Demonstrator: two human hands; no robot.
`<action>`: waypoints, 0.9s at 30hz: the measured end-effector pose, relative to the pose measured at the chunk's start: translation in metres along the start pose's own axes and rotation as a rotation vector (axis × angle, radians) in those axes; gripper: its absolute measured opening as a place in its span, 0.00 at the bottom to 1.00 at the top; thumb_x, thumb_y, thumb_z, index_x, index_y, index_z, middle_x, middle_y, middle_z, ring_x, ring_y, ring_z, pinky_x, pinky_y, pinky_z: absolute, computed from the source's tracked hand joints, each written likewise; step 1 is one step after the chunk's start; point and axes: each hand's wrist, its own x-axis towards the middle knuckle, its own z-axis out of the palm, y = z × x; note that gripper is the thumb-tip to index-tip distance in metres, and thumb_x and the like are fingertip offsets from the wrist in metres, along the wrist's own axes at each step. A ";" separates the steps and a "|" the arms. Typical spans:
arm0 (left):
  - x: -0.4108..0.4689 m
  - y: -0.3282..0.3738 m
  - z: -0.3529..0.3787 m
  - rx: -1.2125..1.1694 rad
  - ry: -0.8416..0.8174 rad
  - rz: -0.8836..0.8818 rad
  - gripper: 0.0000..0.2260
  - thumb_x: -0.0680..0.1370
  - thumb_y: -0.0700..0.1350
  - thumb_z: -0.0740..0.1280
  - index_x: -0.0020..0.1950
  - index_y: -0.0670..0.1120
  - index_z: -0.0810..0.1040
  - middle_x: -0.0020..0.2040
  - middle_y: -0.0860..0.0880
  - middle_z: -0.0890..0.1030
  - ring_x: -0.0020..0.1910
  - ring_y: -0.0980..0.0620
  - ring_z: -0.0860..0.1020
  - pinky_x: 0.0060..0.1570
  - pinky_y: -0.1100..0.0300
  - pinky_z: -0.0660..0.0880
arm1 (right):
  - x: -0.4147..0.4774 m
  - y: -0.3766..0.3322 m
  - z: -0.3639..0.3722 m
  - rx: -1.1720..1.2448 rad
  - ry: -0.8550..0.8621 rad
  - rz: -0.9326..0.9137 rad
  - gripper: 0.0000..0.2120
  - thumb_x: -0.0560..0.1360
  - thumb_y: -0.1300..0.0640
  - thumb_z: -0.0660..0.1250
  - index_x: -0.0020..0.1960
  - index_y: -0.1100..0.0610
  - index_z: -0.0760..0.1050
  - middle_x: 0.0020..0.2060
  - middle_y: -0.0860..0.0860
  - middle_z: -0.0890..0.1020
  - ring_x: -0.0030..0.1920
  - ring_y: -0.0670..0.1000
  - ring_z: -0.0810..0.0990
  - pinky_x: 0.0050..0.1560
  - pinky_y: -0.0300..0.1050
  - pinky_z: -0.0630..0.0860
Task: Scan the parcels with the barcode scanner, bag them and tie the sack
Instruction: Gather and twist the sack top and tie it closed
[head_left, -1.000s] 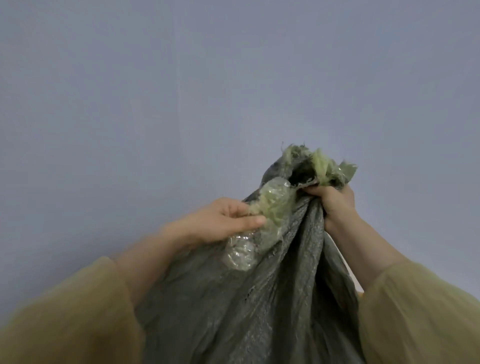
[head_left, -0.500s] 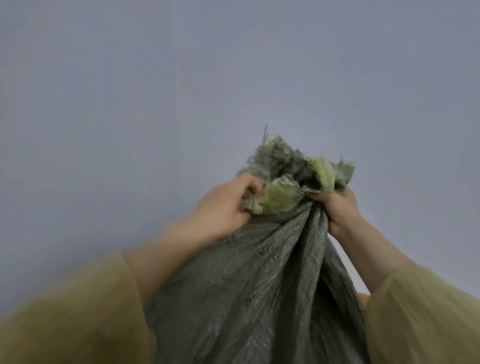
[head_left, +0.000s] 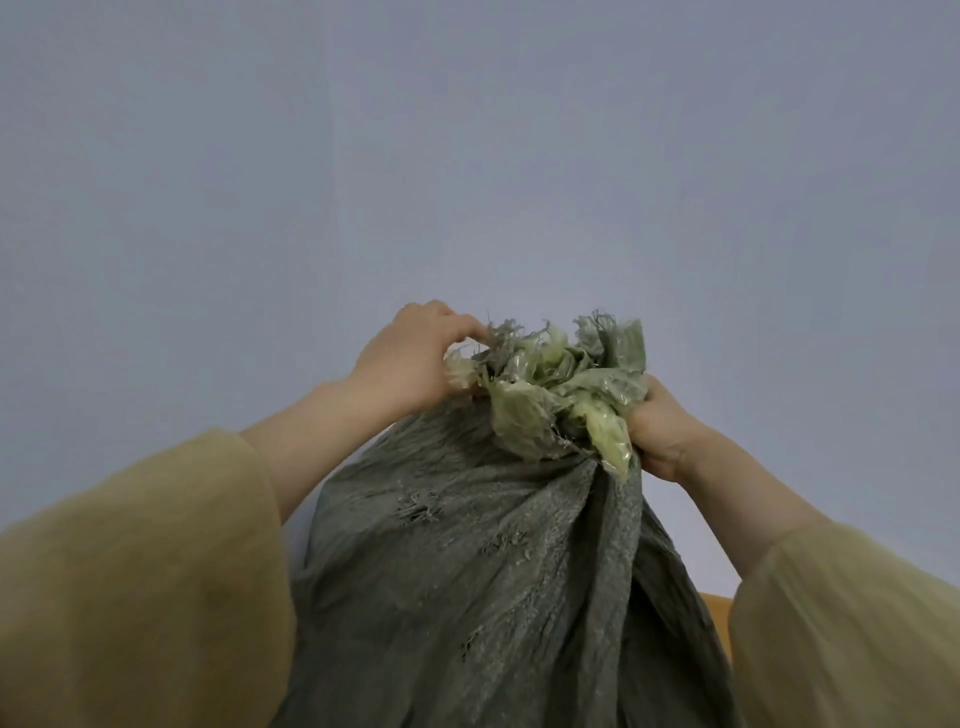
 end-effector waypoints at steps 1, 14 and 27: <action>-0.002 0.001 -0.002 0.086 0.008 -0.062 0.21 0.73 0.46 0.72 0.64 0.53 0.73 0.57 0.53 0.75 0.55 0.50 0.73 0.49 0.55 0.71 | -0.001 -0.002 0.001 -0.001 -0.021 0.001 0.16 0.69 0.81 0.63 0.41 0.62 0.80 0.32 0.52 0.84 0.34 0.49 0.82 0.36 0.43 0.81; -0.050 0.018 0.025 -1.740 -0.093 -0.262 0.33 0.63 0.26 0.68 0.66 0.42 0.68 0.63 0.48 0.76 0.61 0.54 0.77 0.61 0.62 0.73 | -0.001 -0.011 0.017 0.050 -0.051 -0.029 0.23 0.61 0.85 0.64 0.46 0.62 0.78 0.33 0.49 0.85 0.37 0.48 0.84 0.33 0.41 0.79; -0.037 0.047 0.047 -0.839 0.040 -0.196 0.38 0.52 0.47 0.84 0.57 0.54 0.70 0.50 0.59 0.77 0.53 0.59 0.77 0.53 0.70 0.73 | 0.011 -0.008 0.030 -0.098 -0.112 0.080 0.12 0.69 0.78 0.66 0.43 0.63 0.80 0.41 0.58 0.84 0.43 0.55 0.83 0.44 0.49 0.82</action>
